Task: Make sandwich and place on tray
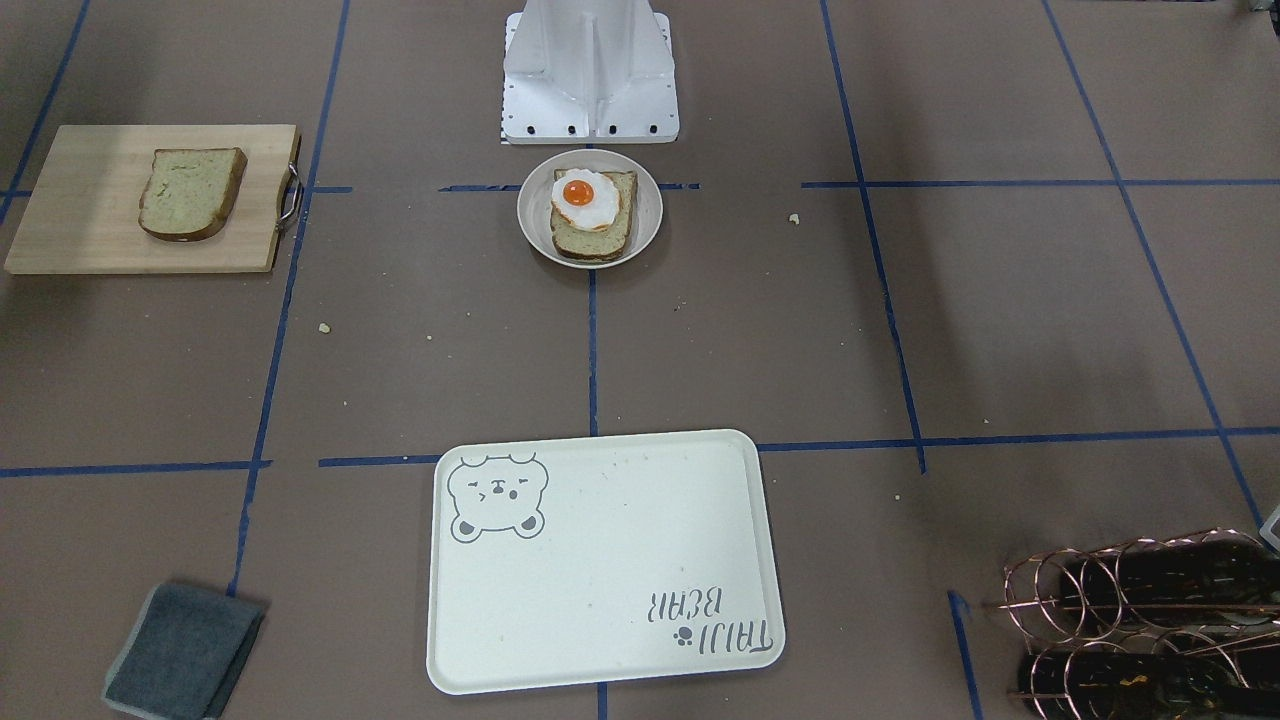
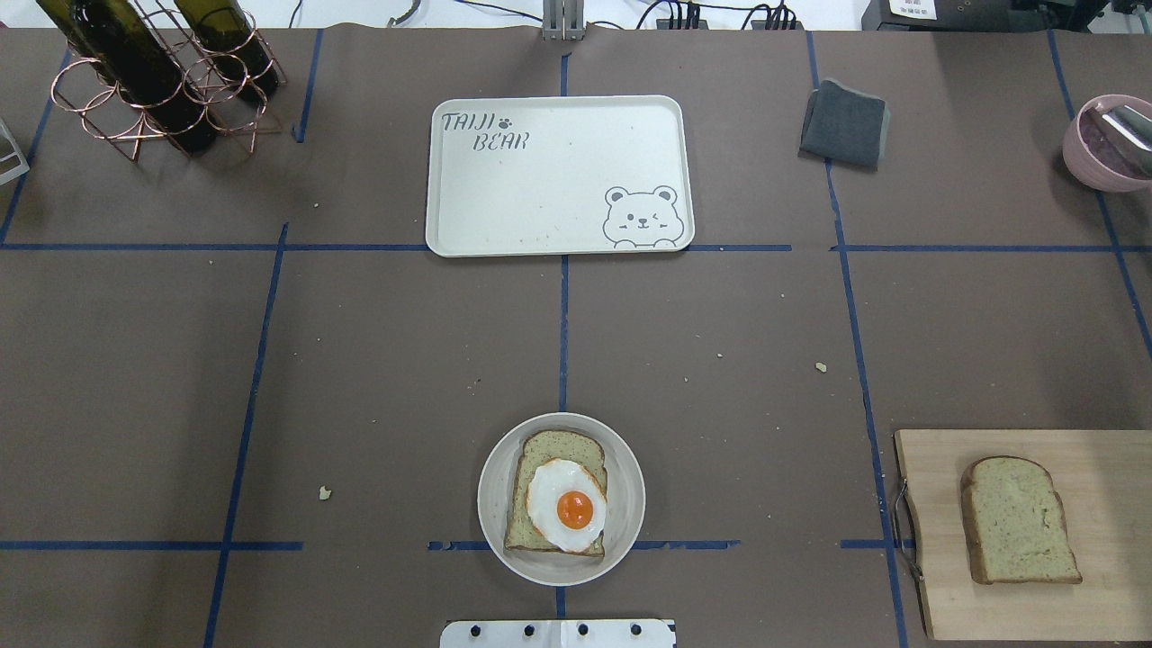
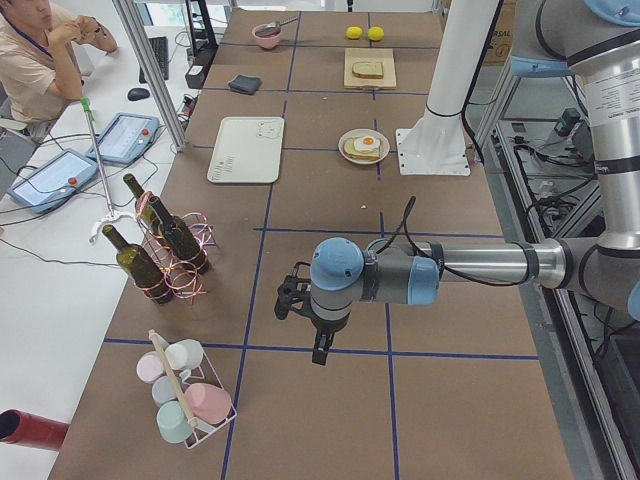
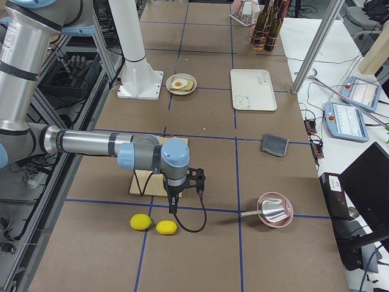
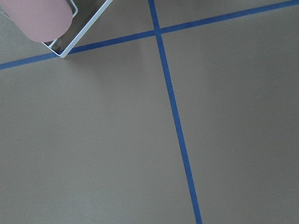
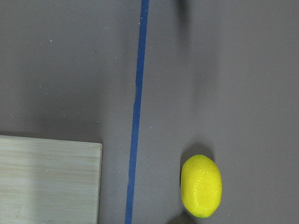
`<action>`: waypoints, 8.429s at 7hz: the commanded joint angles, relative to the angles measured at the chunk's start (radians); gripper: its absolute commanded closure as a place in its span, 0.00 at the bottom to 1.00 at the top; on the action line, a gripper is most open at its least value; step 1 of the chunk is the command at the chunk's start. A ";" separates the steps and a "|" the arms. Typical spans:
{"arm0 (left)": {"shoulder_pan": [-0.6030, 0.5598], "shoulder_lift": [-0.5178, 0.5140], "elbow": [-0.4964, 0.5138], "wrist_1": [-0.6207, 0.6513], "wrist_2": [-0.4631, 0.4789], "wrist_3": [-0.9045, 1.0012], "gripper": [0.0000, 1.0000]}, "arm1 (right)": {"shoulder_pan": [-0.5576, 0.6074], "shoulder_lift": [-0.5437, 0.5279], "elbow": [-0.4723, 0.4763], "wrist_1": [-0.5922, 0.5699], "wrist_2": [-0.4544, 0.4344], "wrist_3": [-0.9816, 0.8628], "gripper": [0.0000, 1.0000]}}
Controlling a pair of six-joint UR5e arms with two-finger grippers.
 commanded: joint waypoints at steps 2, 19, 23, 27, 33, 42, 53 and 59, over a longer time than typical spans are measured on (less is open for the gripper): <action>0.002 0.002 0.010 0.001 0.000 0.023 0.00 | -0.001 0.014 0.008 0.008 0.011 0.011 0.00; 0.003 0.000 0.001 -0.004 -0.043 0.025 0.00 | -1.038 -0.166 -0.104 1.321 -0.460 1.431 0.20; 0.003 0.000 0.001 -0.002 -0.043 0.025 0.00 | -1.038 -0.177 -0.104 1.324 -0.459 1.431 1.00; 0.003 0.000 0.001 -0.002 -0.046 0.025 0.00 | -1.029 -0.254 -0.014 1.380 -0.395 1.431 1.00; 0.003 0.002 0.004 -0.001 -0.052 0.023 0.00 | -1.041 0.108 0.114 1.288 -0.383 1.648 1.00; 0.002 0.008 0.007 -0.001 -0.052 0.023 0.00 | -1.317 0.653 -0.058 0.907 -0.747 1.646 1.00; 0.008 -0.061 0.013 -0.475 -0.046 0.009 0.00 | -0.734 0.588 0.100 0.171 -0.251 1.204 0.00; 0.317 -0.124 -0.056 -0.797 -0.130 -0.413 0.00 | -0.042 0.149 0.062 0.000 -0.025 0.008 0.00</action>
